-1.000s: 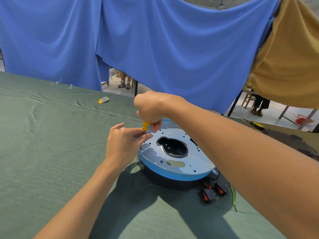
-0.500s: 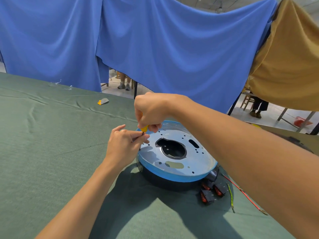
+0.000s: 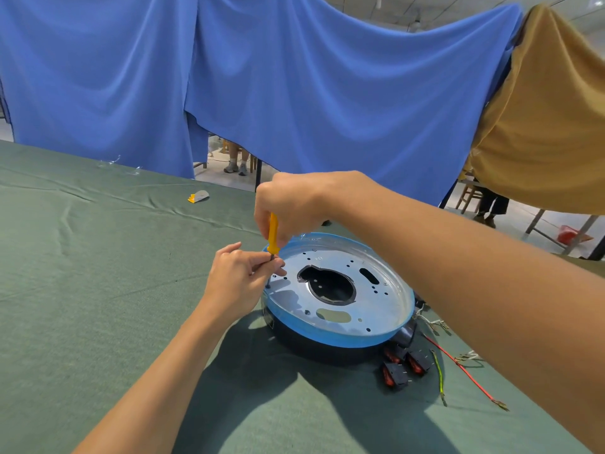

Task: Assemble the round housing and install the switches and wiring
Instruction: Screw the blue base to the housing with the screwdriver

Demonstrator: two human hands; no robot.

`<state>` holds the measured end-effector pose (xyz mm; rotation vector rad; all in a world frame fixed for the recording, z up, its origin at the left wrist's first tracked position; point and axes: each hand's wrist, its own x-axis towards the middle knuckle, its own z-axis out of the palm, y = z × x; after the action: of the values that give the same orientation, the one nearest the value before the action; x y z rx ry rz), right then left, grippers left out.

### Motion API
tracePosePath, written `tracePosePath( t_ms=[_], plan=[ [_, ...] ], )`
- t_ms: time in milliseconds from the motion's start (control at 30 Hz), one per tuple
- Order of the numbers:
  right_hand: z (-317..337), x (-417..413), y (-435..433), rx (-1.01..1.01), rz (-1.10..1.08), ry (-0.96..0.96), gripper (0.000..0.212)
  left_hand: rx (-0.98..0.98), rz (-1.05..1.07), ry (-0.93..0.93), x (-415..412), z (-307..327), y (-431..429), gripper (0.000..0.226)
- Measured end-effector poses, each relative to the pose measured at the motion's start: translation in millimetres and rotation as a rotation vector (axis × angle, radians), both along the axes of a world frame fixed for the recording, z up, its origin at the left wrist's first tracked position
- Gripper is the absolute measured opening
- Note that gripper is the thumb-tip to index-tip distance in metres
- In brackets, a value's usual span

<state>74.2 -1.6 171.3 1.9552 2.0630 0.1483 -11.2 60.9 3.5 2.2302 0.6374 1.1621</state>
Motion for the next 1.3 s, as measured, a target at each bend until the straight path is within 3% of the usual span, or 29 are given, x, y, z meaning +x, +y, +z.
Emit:
tracePosePath(
  t_ms=[100,233,333,533,667,800,1067,1300],
  plan=[
    [-9.6,1.7,2.2,0.023,0.009,-0.007,0.003,0.018,0.009,-0.005,1.0,-0.6,0.3,0.019],
    [-18.6,0.8,10.7,0.041,0.002,-0.001,0.037,0.019,0.006,-0.006,0.4,-2.9,-0.4,0.039],
    [-21.8,2.0,14.4,0.058,-0.056,0.048,0.038,0.034,0.022,-0.012,1.7,-5.9,-2.2,0.039],
    [-23.0,9.4,16.8,0.029,-0.287,0.246,0.032,0.034,0.138,-0.112,6.7,-7.5,-9.8,0.014],
    [-21.8,14.2,14.3,-0.047,-0.338,0.318,0.034,0.063,0.197,-0.127,8.0,-3.9,-12.4,0.009],
    [-10.8,13.7,6.8,-0.124,-0.281,0.240,0.033,0.014,0.216,-0.082,9.5,-3.0,-10.1,0.011],
    [0.5,9.7,-0.6,0.000,0.011,0.000,0.008,0.032,0.154,-0.133,5.8,-1.7,-9.6,0.010],
    [-10.9,6.6,6.7,0.004,0.030,-0.041,0.038,-0.016,0.122,-0.093,3.0,-3.0,-6.8,0.014]
  ],
)
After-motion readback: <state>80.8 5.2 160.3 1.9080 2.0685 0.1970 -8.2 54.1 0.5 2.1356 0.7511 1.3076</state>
